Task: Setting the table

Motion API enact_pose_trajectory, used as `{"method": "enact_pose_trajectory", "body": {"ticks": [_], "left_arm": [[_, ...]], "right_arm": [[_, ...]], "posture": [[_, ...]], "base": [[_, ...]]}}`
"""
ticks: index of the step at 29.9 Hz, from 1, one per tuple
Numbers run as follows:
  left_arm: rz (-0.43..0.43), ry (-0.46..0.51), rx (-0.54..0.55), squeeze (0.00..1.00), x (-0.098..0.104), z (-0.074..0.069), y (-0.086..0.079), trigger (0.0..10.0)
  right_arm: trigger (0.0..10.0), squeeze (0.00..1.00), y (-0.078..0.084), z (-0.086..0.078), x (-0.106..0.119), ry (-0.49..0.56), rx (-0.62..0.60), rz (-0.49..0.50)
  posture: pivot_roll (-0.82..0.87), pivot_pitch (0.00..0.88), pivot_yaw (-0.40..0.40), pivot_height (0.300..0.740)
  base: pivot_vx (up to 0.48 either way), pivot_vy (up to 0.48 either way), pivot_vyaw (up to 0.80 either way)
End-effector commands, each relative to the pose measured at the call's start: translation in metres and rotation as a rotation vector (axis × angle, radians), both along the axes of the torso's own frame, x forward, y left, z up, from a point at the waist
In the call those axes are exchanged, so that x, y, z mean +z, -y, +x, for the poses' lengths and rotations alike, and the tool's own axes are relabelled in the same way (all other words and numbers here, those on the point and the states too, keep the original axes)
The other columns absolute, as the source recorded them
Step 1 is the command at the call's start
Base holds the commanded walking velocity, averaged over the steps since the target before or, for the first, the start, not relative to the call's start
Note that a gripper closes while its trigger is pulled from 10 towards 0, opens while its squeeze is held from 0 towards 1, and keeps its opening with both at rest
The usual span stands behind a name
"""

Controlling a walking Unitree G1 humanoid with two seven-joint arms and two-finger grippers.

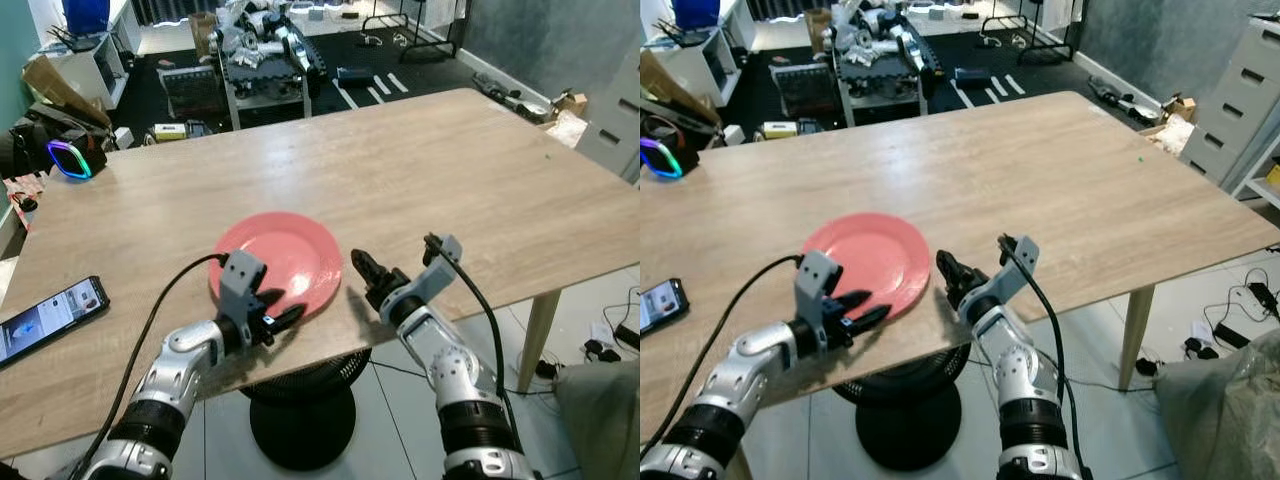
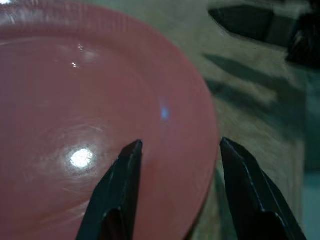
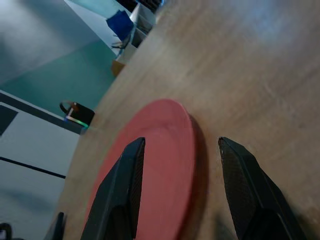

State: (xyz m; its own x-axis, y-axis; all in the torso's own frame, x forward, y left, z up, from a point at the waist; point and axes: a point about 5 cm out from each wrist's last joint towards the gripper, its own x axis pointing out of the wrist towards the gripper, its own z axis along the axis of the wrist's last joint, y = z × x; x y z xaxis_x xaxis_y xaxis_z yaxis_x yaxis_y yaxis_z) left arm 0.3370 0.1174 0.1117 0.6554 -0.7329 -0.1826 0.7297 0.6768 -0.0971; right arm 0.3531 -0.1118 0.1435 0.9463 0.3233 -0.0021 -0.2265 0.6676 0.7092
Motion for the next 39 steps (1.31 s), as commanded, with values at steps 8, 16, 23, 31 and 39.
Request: {"method": "enact_pose_trajectory", "body": {"ticks": [8,16,23,31,39], "left_arm": [[0.030,-0.124,-0.121,0.00,-0.008,-0.010,0.006,10.0],[-0.034,-0.179,-0.241,0.00,-0.005,-0.023,0.034,10.0],[-0.040,-0.197,-0.289,0.00,-0.006,-0.031,0.045,10.0],[-0.068,-0.076,-0.293,0.00,0.022,-0.035,0.044,10.0],[0.042,0.264,0.074,0.00,0.067,-0.010,-0.012,10.0]], "right_arm": [[10.0,0.00,0.003,0.003,0.006,0.016,-0.010,-0.004],[10.0,0.00,0.006,0.004,0.012,0.033,-0.019,-0.010],[10.0,0.00,0.005,0.005,0.013,0.034,-0.019,-0.012],[10.0,0.00,0.004,0.006,0.014,0.038,-0.016,-0.017],[10.0,0.00,0.002,0.005,0.018,0.055,-0.016,-0.011]], "posture": [[-0.09,0.035,0.104,0.740],[-0.09,0.035,0.102,0.740],[-0.09,0.037,0.101,0.740],[-0.08,0.040,0.099,0.740],[-0.06,0.047,0.102,0.740]], "base": [[0.000,0.000,0.00],[0.000,0.000,0.00],[0.000,0.000,0.00],[0.000,0.000,0.00],[0.000,0.000,0.00]]}}
